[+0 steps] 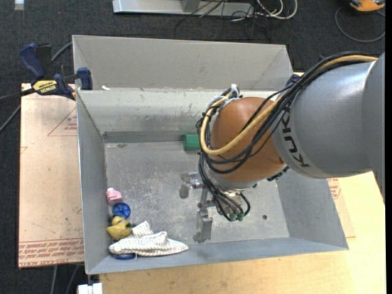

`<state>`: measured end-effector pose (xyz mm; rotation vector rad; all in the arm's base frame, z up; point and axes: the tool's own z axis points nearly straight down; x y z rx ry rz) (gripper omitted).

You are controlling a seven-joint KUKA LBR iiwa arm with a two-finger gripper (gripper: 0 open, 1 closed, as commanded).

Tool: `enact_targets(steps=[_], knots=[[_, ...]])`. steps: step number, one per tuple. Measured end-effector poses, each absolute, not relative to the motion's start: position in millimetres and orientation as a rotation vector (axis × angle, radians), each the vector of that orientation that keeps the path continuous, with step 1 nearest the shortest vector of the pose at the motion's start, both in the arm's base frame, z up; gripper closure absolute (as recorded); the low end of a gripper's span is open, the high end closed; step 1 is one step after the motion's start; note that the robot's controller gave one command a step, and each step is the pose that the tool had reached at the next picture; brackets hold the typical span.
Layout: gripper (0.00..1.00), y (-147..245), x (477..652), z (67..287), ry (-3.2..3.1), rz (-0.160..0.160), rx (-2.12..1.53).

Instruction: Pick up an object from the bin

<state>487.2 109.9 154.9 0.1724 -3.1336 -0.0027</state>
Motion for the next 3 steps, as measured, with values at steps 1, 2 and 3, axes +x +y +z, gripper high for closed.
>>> enact_targets(steps=[1,2,3], knots=[[0.0,175.4,480.6,134.4,-3.131,-0.007,0.275],[0.0,143.4,484.8,95.2,-3.128,-0.003,0.289],[0.0,147.5,489.0,76.7,-3.087,-0.009,0.651]])
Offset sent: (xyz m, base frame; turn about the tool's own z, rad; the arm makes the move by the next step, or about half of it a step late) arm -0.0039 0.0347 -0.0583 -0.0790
